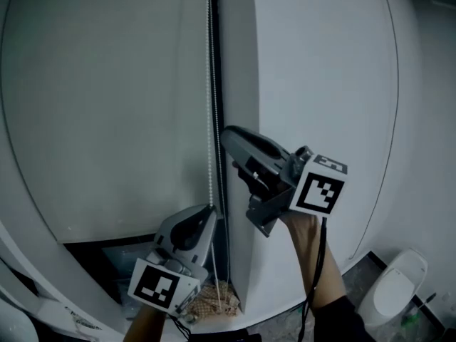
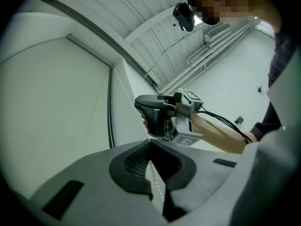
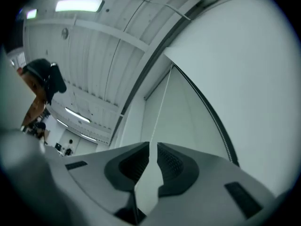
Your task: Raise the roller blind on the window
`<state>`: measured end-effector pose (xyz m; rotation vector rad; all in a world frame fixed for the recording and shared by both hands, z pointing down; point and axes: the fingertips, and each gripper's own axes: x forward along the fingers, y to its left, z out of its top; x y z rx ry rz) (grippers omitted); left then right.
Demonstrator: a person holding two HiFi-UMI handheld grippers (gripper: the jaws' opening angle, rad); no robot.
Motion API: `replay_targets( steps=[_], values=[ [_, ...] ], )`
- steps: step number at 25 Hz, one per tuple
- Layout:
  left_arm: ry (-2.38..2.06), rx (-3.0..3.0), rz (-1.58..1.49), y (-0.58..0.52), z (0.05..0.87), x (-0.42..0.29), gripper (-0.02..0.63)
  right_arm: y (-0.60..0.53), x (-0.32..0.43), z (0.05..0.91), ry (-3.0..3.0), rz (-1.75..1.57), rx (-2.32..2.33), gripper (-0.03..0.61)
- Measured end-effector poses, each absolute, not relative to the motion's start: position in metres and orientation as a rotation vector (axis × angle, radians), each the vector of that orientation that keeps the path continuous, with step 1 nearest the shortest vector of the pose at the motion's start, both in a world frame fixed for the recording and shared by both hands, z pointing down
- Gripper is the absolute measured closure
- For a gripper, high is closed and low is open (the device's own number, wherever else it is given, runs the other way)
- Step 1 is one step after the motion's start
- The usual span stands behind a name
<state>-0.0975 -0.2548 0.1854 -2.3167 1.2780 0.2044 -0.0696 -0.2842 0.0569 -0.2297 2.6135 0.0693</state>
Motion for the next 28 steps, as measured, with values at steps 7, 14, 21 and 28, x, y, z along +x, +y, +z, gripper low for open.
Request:
replay_targets(
  steps=[7, 14, 21, 28],
  values=[
    [1.299, -2.370, 0.144, -0.218, 0.248, -0.095, 0.601, -0.263, -0.078, 0.042, 2.600, -0.021, -0.017, 0.541],
    [1.290, -2.413, 0.138, -0.216, 0.257, -0.088, 0.601, -0.264, -0.079, 0.042, 2.614, -0.027, -0.029, 0.543],
    [1.253, -2.439, 0.140, -0.213, 0.263, -0.074, 0.603, -0.259, -0.080, 0.040, 2.657, 0.063, -0.080, 0.541],
    [1.240, -2.473, 0.223, -0.216, 0.265, -0.093, 0.601, -0.265, -0.079, 0.044, 2.668, 0.041, -0.140, 0.564]
  ],
)
